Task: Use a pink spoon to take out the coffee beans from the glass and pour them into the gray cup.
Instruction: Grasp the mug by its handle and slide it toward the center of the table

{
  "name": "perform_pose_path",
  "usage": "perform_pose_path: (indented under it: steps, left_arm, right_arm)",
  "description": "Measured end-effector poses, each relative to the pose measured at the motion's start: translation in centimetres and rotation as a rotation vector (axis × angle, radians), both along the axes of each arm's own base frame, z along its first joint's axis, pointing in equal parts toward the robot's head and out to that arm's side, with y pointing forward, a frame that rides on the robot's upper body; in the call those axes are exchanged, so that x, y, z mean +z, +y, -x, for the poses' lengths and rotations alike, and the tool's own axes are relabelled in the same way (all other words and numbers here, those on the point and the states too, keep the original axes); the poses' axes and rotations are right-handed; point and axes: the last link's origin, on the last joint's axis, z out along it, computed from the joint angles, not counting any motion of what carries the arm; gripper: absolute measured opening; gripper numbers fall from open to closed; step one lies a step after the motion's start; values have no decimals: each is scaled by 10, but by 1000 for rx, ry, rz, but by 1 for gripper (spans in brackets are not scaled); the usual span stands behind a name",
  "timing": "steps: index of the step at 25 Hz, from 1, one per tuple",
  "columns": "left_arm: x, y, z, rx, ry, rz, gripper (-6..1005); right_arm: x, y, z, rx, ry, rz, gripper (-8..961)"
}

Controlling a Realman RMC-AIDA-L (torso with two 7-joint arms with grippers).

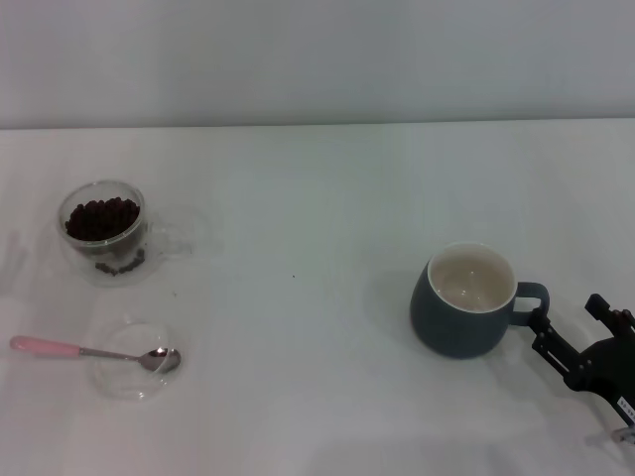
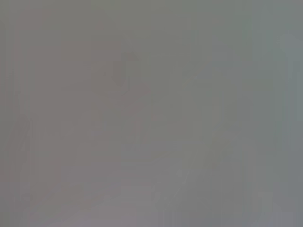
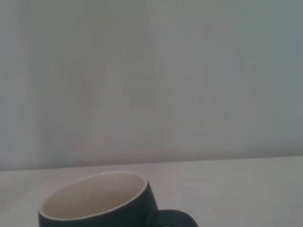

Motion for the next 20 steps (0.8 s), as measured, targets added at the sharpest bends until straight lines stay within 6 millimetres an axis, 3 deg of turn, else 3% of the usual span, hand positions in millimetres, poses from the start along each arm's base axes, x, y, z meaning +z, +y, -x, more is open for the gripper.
perform_pose_path:
  steps: [20]
  left_arm:
    - [-1, 0, 3, 20, -20, 8, 846]
  right_arm:
    - [0, 30, 3, 23, -49, 24, 857]
